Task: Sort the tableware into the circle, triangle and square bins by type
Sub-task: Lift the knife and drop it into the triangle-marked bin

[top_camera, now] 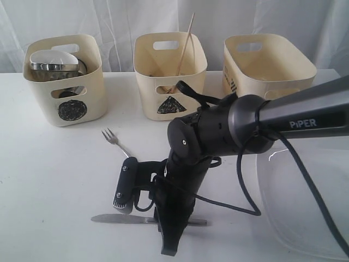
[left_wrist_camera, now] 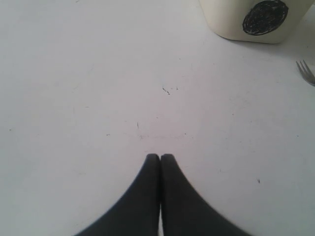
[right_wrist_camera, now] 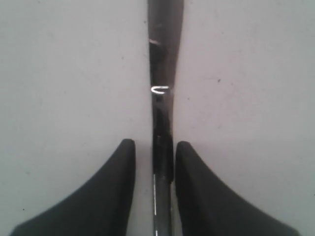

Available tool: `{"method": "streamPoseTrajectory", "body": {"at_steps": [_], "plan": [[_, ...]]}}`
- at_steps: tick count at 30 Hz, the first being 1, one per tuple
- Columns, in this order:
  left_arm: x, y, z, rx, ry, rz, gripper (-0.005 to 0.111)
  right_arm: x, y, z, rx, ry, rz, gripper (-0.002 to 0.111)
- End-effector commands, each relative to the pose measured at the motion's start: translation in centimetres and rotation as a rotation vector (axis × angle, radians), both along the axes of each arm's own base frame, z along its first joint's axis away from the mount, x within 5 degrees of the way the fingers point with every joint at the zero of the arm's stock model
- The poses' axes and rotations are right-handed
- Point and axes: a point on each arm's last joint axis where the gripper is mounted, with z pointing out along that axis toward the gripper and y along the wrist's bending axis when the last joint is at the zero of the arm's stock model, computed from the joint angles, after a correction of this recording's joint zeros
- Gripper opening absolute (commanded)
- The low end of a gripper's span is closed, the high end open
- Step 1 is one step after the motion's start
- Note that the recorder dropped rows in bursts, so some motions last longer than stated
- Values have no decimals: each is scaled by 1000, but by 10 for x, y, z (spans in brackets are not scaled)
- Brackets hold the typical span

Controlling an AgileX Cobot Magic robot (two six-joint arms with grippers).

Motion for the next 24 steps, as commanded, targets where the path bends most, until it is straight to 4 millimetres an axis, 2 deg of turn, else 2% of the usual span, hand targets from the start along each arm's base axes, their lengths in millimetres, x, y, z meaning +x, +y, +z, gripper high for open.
{"method": "streamPoseTrajectory", "body": {"at_steps": [1,6,14,17,21,24], "plan": [[-1,-1,-2,-12,8,-1,0,-3,1,-5,4,44,-24,29],[-1,-1,-2,-12,8,-1,0,-6,-1,-18,-39,108,-16,25],[-1,-1,-2,-12,8,-1,0,-9,-2,-33,-80,168,-24,0],[-1,-1,-2,-12,8,-1,0,-8,-2,-33,-76,168,-63,0],[-1,-1,-2,-12,8,-1,0,-9,-2,-24,-66,161,-68,0],[-1,-1,-2,-12,8,-1,0,-6,-1,-4,-55,134,-83,0]]}}
